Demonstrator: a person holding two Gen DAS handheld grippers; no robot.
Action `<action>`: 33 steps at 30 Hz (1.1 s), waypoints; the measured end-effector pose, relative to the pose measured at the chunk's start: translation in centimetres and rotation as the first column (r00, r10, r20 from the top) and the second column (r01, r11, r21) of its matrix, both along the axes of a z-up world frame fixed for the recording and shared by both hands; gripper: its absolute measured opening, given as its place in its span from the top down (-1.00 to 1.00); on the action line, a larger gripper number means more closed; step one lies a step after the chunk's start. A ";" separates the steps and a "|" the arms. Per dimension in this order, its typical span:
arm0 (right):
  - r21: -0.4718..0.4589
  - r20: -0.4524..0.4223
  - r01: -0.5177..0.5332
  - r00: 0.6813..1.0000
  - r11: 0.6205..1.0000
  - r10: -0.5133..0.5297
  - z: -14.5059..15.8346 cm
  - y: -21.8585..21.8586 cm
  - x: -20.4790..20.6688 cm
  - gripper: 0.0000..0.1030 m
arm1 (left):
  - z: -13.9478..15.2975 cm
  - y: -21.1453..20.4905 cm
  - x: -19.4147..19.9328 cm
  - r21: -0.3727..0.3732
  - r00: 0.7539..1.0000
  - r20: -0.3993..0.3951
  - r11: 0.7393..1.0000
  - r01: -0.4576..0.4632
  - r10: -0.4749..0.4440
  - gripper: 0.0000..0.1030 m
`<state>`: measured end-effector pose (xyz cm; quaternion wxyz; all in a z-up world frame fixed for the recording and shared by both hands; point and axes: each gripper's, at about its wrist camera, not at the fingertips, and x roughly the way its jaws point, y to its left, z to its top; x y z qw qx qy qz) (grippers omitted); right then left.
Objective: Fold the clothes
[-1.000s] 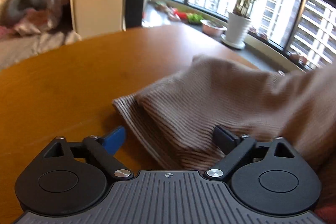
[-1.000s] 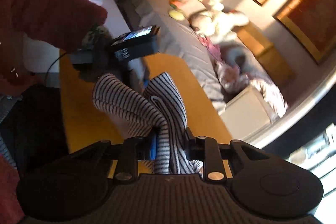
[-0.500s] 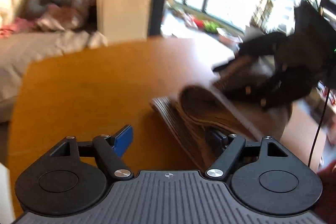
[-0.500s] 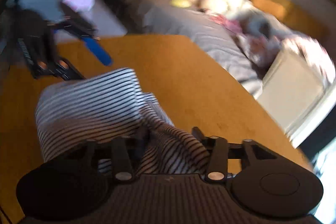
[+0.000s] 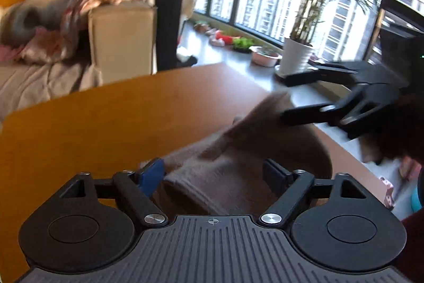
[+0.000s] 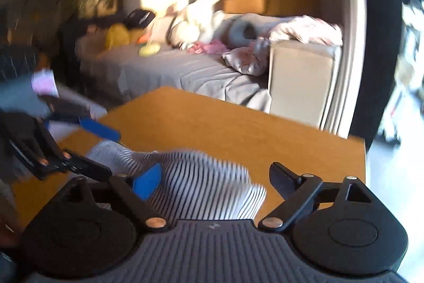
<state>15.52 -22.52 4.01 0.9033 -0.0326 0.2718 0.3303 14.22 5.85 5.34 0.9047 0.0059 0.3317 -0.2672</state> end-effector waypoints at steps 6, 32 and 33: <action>0.092 -0.107 0.045 0.994 0.995 -0.035 -4.6 -0.5 -1.7 -0.75 | -1.6 2.4 -3.9 -0.055 0.996 -0.080 0.997 0.047 -0.051 -0.90; 0.235 -0.127 0.211 0.974 0.949 -0.185 -7.5 0.9 5.6 0.03 | -4.0 1.1 2.5 -0.257 0.962 -0.273 0.963 -0.078 0.005 -0.06; 0.269 -0.161 0.230 0.968 0.935 -0.192 -7.8 0.6 5.9 -0.04 | -4.3 1.2 2.8 -0.258 0.958 -0.287 0.961 -0.097 0.019 -0.11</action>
